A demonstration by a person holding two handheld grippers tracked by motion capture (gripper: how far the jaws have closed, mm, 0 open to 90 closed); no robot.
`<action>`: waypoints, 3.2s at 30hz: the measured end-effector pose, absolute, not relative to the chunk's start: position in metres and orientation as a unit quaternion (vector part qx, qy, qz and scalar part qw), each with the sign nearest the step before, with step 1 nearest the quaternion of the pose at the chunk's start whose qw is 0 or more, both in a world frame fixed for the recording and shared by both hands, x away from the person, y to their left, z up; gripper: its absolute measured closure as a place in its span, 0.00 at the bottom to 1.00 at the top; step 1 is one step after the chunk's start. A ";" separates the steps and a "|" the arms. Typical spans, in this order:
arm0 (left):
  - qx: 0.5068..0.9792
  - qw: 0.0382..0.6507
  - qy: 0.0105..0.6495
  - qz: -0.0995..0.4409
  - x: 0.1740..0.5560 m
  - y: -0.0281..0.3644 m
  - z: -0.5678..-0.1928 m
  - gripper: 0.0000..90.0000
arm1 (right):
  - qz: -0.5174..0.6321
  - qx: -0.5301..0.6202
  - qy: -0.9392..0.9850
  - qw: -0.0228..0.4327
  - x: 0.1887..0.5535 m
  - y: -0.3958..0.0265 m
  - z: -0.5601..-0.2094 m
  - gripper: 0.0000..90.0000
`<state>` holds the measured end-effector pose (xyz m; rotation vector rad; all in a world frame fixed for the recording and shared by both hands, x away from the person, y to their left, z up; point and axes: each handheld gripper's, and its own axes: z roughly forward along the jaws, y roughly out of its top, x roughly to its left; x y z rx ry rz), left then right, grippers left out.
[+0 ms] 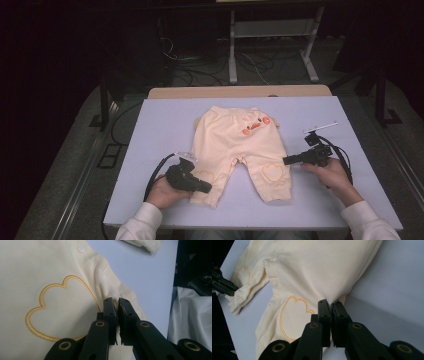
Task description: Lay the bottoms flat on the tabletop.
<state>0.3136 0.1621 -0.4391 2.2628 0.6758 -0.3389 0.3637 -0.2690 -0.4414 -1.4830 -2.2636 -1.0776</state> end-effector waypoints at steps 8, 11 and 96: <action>0.879 0.377 0.261 -0.128 0.313 0.163 -0.439 0.93 | -0.369 -0.500 -0.775 0.112 0.364 -0.271 -0.439 0.95; 0.876 0.383 0.264 -0.128 0.313 0.164 -0.440 0.92 | -0.374 -0.502 -0.772 0.110 0.365 -0.274 -0.435 0.95; 0.750 0.534 0.376 0.111 0.291 0.264 -0.433 0.00 | -0.490 -0.439 -0.745 -0.108 0.289 -0.323 -0.434 0.00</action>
